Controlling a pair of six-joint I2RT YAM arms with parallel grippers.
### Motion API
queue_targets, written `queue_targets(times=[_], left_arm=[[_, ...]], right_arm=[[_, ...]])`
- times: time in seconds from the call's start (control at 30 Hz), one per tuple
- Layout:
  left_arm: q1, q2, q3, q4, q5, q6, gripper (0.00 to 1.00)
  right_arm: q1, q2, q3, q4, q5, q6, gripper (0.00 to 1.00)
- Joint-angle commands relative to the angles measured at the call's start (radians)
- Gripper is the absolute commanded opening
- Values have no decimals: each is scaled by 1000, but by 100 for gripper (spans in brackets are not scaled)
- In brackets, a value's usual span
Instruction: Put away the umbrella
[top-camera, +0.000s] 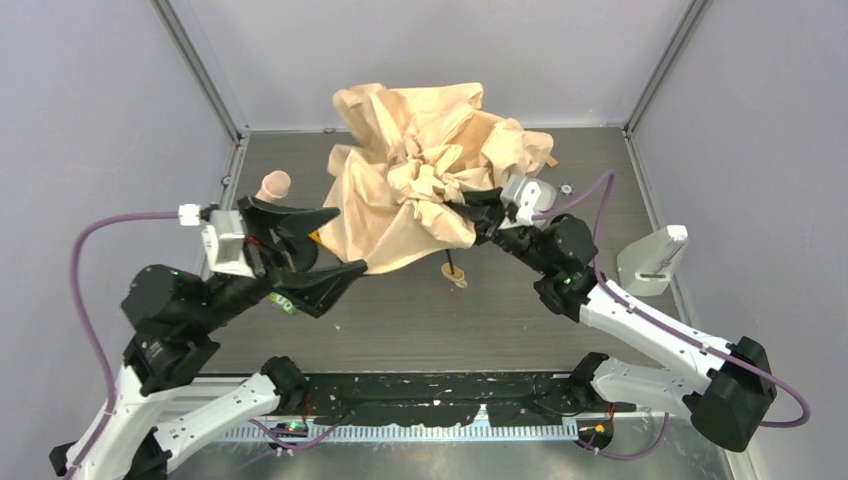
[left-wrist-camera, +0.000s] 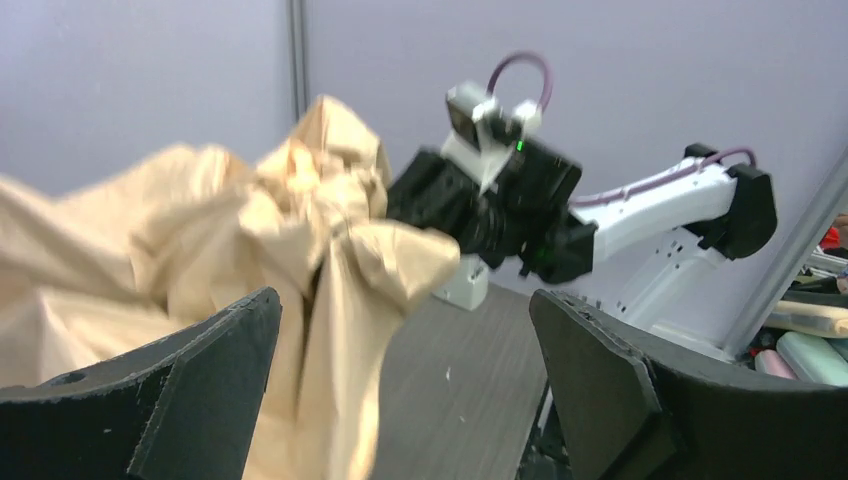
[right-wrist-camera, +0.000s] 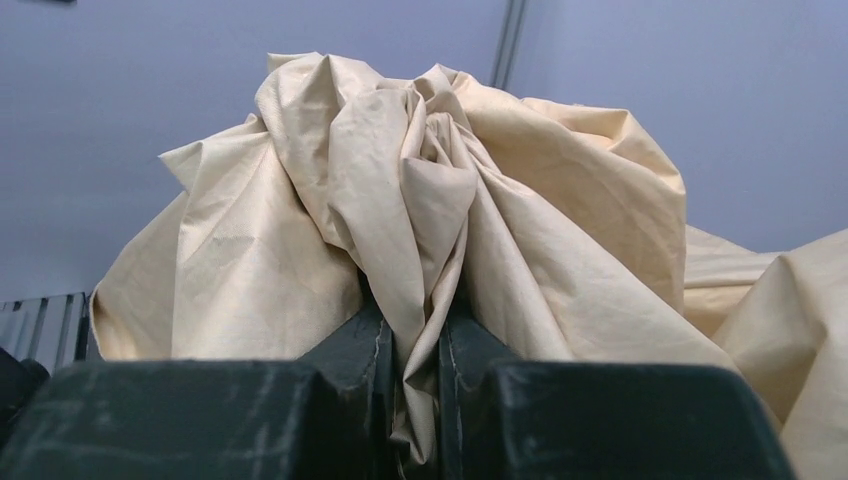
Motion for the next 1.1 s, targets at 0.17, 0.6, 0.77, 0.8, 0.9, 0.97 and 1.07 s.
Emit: queue_targets(times=[0.17,0.6,0.77,0.8,0.9,0.97,1.07], left_arm=[[5,114,-8,40,21,122,100],[0,188,-315,481,81,48,99],[-18,207,-347,608,89,58,100],[-24,210,-347,627,85,66,100],[-26,220,-346,662,72,85,100],[-26,239,-345,687,63,92,99],[-27,285,-331,725,69,96,99]], right_arm=[[108,-18,-264,520,122,-99,6],[136,-55,-473,640,232,-47,6],[136,-69,-479,610,207,-49,6],[136,-69,-479,602,204,-48,6],[135,-71,-481,588,183,-39,6],[136,-72,-482,583,171,-32,6],[137,-72,-482,575,152,-23,6]])
